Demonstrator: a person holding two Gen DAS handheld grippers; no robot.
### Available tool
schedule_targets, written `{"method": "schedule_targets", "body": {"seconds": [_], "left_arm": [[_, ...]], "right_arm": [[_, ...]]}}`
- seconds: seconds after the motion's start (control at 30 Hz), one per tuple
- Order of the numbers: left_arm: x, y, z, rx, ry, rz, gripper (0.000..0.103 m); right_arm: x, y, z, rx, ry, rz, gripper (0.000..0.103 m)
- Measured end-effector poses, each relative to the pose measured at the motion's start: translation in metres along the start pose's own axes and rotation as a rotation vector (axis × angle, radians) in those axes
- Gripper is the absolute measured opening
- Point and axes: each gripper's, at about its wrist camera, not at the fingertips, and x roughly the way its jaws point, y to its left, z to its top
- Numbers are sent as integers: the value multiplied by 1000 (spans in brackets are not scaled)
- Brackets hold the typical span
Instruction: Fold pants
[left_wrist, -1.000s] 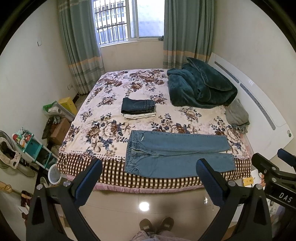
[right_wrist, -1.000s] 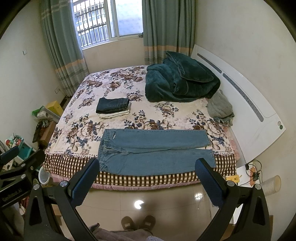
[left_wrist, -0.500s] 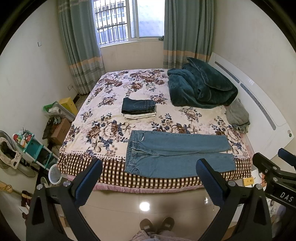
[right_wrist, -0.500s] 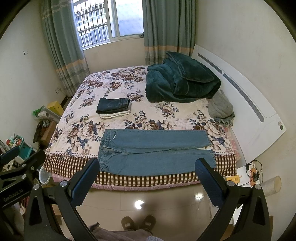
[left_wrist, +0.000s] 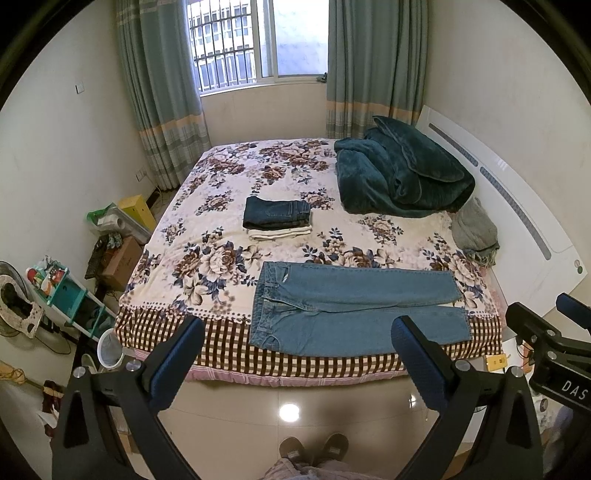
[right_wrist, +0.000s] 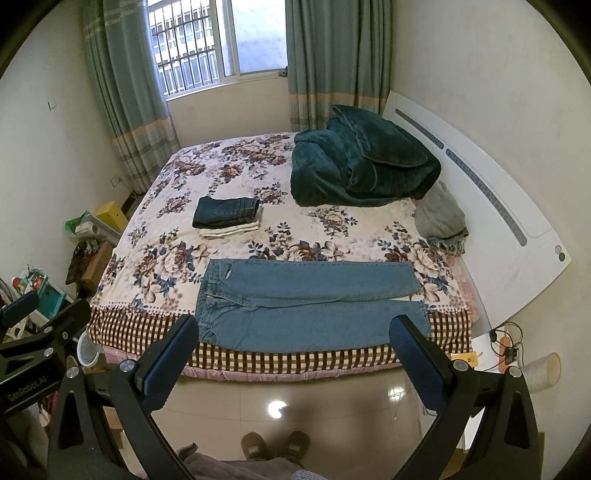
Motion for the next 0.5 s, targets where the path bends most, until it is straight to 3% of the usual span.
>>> {"method": "schedule_targets", "body": {"seconds": [0.5], "left_arm": [[-2,2,3,0,10,3,103]], "right_arm": [[-6,31,12,11,16,12,103]]}}
